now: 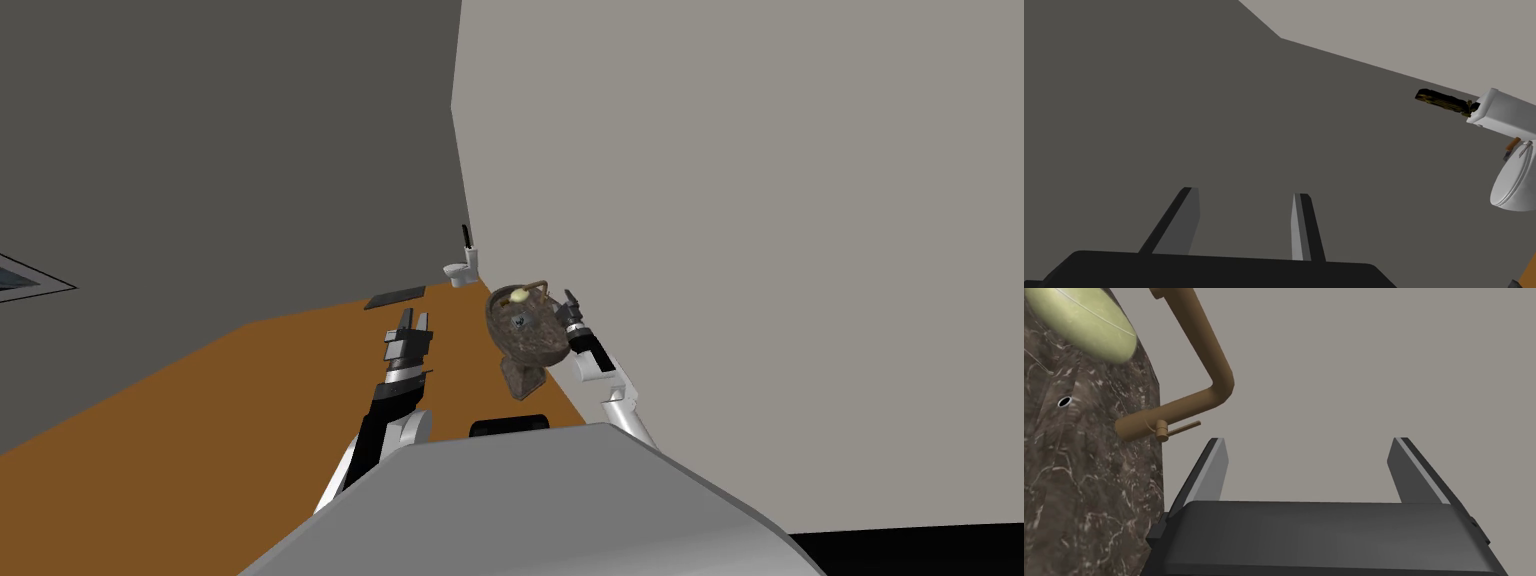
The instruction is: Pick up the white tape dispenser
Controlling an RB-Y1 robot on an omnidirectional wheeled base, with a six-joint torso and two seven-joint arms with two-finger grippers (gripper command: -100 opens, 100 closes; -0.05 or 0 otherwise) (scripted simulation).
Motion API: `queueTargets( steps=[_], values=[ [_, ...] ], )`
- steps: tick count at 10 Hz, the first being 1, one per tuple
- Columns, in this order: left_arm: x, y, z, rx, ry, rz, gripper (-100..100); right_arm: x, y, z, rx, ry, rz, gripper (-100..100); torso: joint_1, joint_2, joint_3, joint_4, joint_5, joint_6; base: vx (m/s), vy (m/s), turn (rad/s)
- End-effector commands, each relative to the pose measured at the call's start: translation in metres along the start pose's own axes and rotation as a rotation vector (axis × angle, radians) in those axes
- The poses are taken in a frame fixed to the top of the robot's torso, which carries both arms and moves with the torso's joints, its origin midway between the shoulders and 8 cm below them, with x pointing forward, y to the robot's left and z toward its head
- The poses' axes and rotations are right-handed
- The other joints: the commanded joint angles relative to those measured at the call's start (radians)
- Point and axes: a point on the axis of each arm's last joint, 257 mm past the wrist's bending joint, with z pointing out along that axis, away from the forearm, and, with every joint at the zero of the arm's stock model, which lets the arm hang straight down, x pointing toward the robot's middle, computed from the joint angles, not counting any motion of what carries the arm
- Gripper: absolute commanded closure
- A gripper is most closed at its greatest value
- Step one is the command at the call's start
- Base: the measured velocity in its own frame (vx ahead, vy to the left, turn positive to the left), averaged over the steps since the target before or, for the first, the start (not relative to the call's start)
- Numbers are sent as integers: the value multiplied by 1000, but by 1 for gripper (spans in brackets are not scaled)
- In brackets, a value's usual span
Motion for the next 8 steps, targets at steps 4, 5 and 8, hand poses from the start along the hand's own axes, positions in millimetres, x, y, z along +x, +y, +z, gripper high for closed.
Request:
queueTargets(
  steps=[4,5,8],
  values=[
    [0,0,0,0,0,0,0,-8,-24,16,87,-15,138,-100,-2,-1,0,0,0,0,0,40,-47],
    [0,0,0,0,0,0,0,-12,-36,26,128,-22,177,-100,-1,0,0,0,0,0,-1,63,-82],
    [0,0,0,0,0,0,0,-18,-53,35,190,-45,263,-100,-2,0,0,0,0,0,-1,41,-46]
  ],
)
